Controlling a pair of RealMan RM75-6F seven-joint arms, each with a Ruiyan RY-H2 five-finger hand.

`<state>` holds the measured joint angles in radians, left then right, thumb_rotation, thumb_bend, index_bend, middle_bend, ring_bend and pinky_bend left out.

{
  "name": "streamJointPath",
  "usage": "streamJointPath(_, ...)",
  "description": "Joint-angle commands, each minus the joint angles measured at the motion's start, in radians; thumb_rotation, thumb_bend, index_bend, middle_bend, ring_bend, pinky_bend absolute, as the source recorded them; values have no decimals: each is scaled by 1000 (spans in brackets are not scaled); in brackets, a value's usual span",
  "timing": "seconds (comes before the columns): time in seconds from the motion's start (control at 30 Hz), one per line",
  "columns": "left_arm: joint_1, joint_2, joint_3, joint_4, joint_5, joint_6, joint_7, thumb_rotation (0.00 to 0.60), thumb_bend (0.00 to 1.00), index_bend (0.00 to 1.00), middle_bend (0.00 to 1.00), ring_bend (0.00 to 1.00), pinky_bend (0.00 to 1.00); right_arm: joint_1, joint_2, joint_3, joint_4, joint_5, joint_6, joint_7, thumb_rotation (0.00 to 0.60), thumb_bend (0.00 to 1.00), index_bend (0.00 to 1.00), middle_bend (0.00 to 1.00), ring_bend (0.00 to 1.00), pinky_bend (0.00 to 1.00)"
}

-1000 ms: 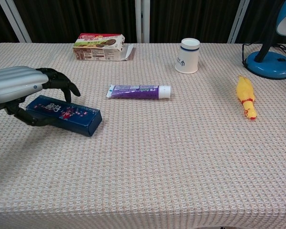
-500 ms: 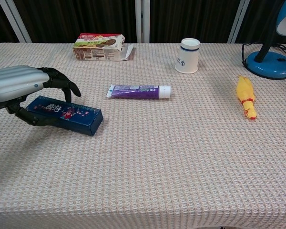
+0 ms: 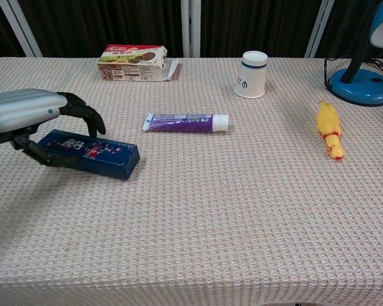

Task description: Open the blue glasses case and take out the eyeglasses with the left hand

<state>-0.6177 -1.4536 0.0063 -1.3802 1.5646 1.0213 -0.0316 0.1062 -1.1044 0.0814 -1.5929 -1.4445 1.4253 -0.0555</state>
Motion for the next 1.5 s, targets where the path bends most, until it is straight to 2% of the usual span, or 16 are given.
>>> streamJointPath(0.03,-1,4,-5,-13,-16,-10,1,600,572,311,600,201,113,0,-1,0,3,0,0,3,600,225,0,0,0,0)
streamJointPath(0.73,-14,39,-50,-126,-172,-102,5,600,588,359,824,372,241,2,-7,-4,16,-5,-4,15,600,195,0,0,0,0)
streamJointPath(1.13,-21,57,-63,-155,-216,-135,-26,600,584,359,861,392,242,2,-9,-4,18,-5,-3,14,600,192,0,0,0,0)
streamJointPath(1.23,-28,65,-76,-170,-279,-169,-17,600,581,355,869,394,234,3,-10,-4,18,-4,-6,10,600,192,0,0,0,0)
streamJointPath(1.33,-39,77,-97,-209,-381,-212,0,600,577,345,869,379,178,4,-11,-5,18,-3,-9,9,600,192,0,0,0,0)
streamJointPath(1.5,-70,94,-121,-251,-518,-241,72,600,574,343,875,362,145,6,-12,-5,18,-4,-11,8,600,192,0,0,0,0)
